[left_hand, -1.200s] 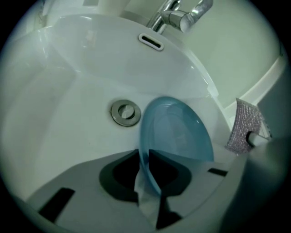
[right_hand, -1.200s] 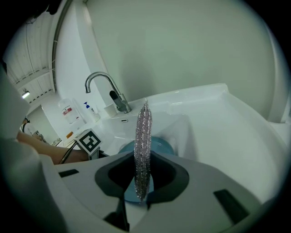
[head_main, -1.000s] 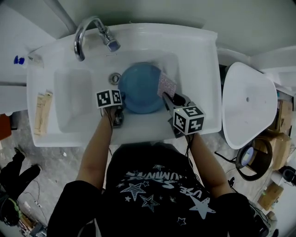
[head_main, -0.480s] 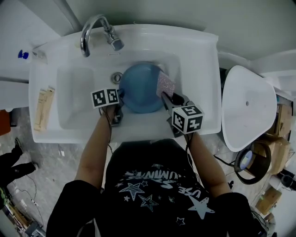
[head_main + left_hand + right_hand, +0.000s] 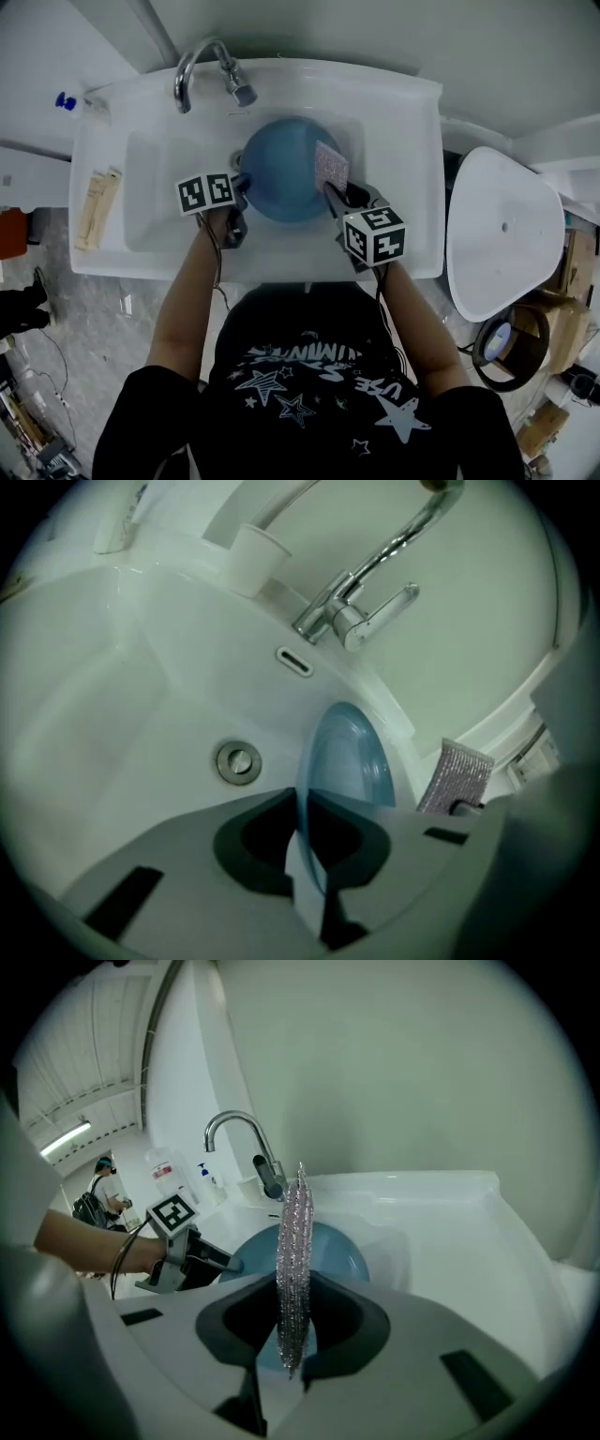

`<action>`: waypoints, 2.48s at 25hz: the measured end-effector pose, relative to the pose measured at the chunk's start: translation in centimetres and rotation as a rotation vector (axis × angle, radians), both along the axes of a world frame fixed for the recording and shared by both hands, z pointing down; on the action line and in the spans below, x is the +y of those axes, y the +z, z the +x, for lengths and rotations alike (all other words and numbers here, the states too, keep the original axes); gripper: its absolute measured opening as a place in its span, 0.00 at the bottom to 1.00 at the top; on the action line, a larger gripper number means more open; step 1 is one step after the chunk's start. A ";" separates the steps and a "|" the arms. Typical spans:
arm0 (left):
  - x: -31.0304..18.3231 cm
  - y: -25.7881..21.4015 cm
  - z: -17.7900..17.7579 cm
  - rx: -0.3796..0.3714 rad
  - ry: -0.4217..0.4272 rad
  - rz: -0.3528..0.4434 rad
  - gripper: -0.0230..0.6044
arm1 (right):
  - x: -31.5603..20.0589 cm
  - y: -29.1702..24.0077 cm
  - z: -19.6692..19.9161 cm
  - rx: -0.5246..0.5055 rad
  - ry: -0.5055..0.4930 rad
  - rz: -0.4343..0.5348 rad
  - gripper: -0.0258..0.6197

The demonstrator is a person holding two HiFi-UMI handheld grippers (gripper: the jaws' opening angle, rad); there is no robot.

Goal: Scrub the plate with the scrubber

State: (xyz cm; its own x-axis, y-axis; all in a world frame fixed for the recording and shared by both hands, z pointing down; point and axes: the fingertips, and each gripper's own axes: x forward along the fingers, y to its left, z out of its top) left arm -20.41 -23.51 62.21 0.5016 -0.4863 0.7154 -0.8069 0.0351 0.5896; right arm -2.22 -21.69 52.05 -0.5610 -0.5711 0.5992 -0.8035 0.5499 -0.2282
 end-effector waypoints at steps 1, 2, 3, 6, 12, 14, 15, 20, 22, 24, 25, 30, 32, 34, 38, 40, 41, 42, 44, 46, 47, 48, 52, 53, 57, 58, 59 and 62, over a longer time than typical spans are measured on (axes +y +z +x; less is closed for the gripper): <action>-0.1 -0.7 0.2 0.012 -0.010 0.008 0.08 | -0.3 -0.2 -0.2 0.019 -0.023 0.014 0.17; -0.1 -1.4 0.4 0.022 -0.019 0.015 0.08 | -0.5 -0.5 -0.5 0.038 -0.050 0.029 0.17; 0.0 -2.1 0.7 0.030 -0.026 0.021 0.08 | -0.7 -0.7 -0.8 0.056 -0.080 0.042 0.17; 0.4 -3.6 1.7 0.039 -0.051 0.027 0.08 | -0.9 -1.6 -1.6 0.118 -0.187 0.077 0.17; 1.5 -5.8 3.2 0.011 -0.115 0.052 0.08 | -2.1 -1.8 -1.5 0.363 -0.338 0.113 0.17; 1.9 -6.6 4.1 0.016 -0.135 0.068 0.08 | -2.6 -1.7 -0.9 0.394 -0.334 0.085 0.17; 2.1 -6.9 4.5 0.019 -0.145 0.073 0.08 | -2.9 -1.9 -0.6 0.398 -0.321 0.083 0.17; 2.8 -7.6 6.0 0.015 -0.173 0.081 0.08 | -5.2 -2.9 0.1 0.525 -0.293 0.174 0.17; 3.0 -7.8 6.5 0.010 -0.171 0.082 0.08 | -5.8 -2.7 0.1 0.620 -0.320 0.220 0.17; 3.0 -8.1 7.1 -0.001 -0.157 0.086 0.08 | -6.1 -2.3 0.0 0.686 -0.342 0.248 0.17; 3.0 -8.3 7.4 -0.002 -0.150 0.089 0.08 | -6.2 -2.2 -0.1 0.707 -0.349 0.257 0.17; 3.0 -8.9 8.2 0.003 -0.140 0.102 0.08 | -5.8 -2.2 -1.0 0.760 -0.401 0.290 0.17; 3.1 -9.0 8.2 -0.001 -0.139 0.102 0.08 | -5.3 -2.2 -1.9 0.756 -0.446 0.304 0.17; 3.1 -9.1 7.9 -0.006 -0.139 0.105 0.08 | -4.5 -2.3 -2.9 0.755 -0.503 0.321 0.17; 2.9 -9.5 7.0 -0.026 -0.148 0.113 0.09 | -2.5 -2.1 -5.1 0.765 -0.653 0.356 0.17; 2.8 -9.6 6.4 -0.041 -0.150 0.115 0.09 | -1.5 -1.8 -5.9 0.774 -0.730 0.363 0.17; 2.7 -9.7 6.1 -0.049 -0.151 0.117 0.09 | -1.0 -1.6 -6.3 0.775 -0.765 0.364 0.17; 2.7 -9.8 5.9 -0.055 -0.152 0.118 0.09 | -0.5 -1.5 -6.7 0.773 -0.798 0.365 0.17; 2.7 -9.8 5.3 -0.058 -0.160 0.123 0.09 | 0.5 -1.4 -7.2 0.764 -0.865 0.370 0.17; 2.7 -9.9 4.8 -0.054 -0.175 0.130 0.09 | 1.5 -1.2 -7.4 0.764 -0.927 0.369 0.17; 2.8 -10.0 4.5 -0.051 -0.183 0.133 0.09 | 1.9 -1.0 -7.4 0.768 -0.951 0.364 0.17; 2.8 -10.0 4.2 -0.048 -0.191 0.135 0.09 | 2.3 -0.9 -7.4 0.772 -0.971 0.358 0.17; 3.0 -10.2 3.0 -0.031 -0.231 0.140 0.09 | 3.5 -0.5 -7.3 0.781 -1.025 0.372 0.17; 3.0 -10.3 2.8 -0.028 -0.238 0.141 0.09 | 3.7 -0.5 -7.4 0.791 -1.030 0.392 0.17; 2.9 -10.6 2.4 -0.013 -0.261 0.146 0.09 | 4.2 -0.7 -7.6 0.844 -1.038 0.462 0.17; 2.8 -10.6 2.3 -0.009 -0.268 0.147 0.09 | 4.4 -0.7 -7.7 0.849 -1.045 0.471 0.17; 2.8 -10.6 2.2 -0.004 -0.275 0.147 0.09 | 4.7 -0.7 -7.8 0.850 -1.056 0.479 0.17; 2.5 -10.7 2.1 0.004 -0.285 0.149 0.09 | 5.6 -0.7 -8.0 0.858 -1.083 0.500 0.17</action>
